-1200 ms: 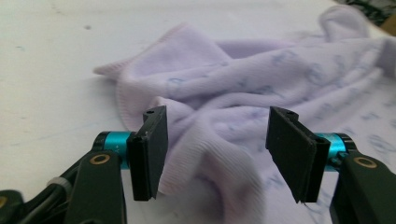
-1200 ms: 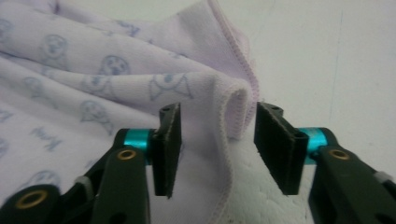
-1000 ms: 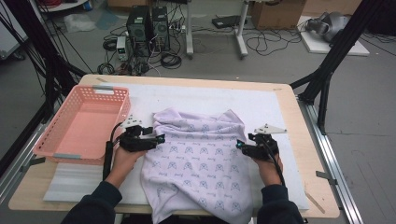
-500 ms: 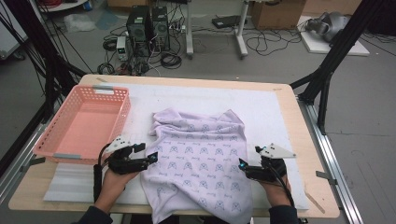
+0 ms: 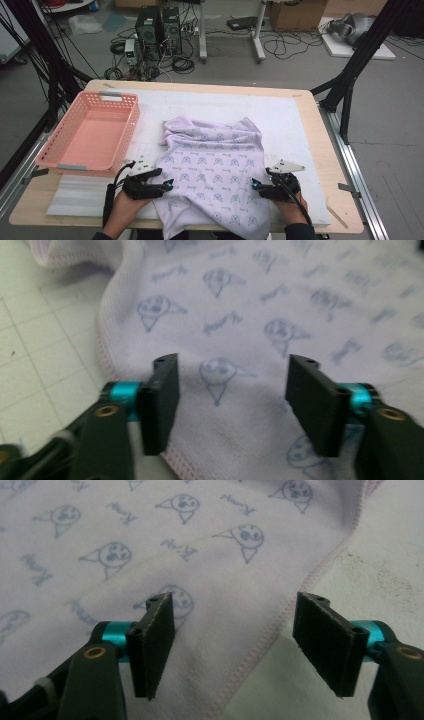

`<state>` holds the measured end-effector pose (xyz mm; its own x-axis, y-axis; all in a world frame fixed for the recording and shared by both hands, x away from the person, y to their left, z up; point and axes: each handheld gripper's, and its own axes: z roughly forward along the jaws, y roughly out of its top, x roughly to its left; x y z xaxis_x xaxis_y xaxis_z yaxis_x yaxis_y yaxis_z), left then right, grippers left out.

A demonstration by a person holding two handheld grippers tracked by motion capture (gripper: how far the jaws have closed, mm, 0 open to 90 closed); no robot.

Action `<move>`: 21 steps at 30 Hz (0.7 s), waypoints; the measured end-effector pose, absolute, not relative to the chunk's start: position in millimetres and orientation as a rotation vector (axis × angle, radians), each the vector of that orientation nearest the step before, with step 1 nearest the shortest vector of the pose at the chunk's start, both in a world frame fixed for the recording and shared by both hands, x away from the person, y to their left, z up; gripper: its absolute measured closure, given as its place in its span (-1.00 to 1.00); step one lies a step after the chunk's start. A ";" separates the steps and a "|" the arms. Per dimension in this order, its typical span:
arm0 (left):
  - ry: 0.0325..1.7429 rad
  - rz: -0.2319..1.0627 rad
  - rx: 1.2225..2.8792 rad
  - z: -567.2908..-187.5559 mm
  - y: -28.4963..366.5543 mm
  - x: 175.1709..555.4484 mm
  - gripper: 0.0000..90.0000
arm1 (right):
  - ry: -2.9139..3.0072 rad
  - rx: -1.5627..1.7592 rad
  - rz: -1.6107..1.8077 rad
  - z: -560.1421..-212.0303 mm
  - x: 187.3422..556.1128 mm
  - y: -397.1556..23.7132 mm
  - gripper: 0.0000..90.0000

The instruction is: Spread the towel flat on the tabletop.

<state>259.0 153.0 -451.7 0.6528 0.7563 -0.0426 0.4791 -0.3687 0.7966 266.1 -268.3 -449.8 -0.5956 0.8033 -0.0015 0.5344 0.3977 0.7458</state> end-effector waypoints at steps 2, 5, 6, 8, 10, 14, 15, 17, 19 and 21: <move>0.951 0.433 2.039 -451.4 154.7 259.1 0.23 | 2.298 1.196 1.050 -449.9 266.8 -268.6 -0.11; 0.961 0.413 2.025 -451.2 162.2 261.2 0.81 | 2.285 1.210 1.064 -449.8 268.0 -270.0 0.13; 0.967 0.394 2.021 -451.2 163.5 262.5 0.89 | 2.283 1.212 1.069 -449.8 268.4 -271.3 0.27; 0.960 0.395 2.019 -451.3 163.9 263.7 0.92 | 2.290 1.222 1.110 -450.0 269.9 -275.5 0.70; 0.954 0.397 2.021 -450.9 165.3 266.3 0.93 | 2.298 1.242 1.158 -451.2 272.6 -277.7 0.85; 0.991 0.369 1.977 -450.9 172.5 272.0 0.93 | 2.300 1.224 1.157 -450.5 278.4 -275.3 0.89; 0.991 0.376 1.977 -450.6 174.0 273.2 0.93 | 2.299 1.217 1.146 -450.0 279.4 -273.6 0.89; 1.006 0.374 1.961 -450.6 176.3 276.8 0.93 | 2.293 1.201 1.135 -449.5 282.7 -270.7 0.90; 1.024 0.368 1.938 -450.7 179.2 281.4 0.93 | 2.281 1.189 1.131 -449.0 286.0 -268.3 0.90; 1.039 0.357 1.918 -450.6 182.3 286.8 0.93 | 2.261 1.180 1.115 -447.8 290.2 -266.0 0.90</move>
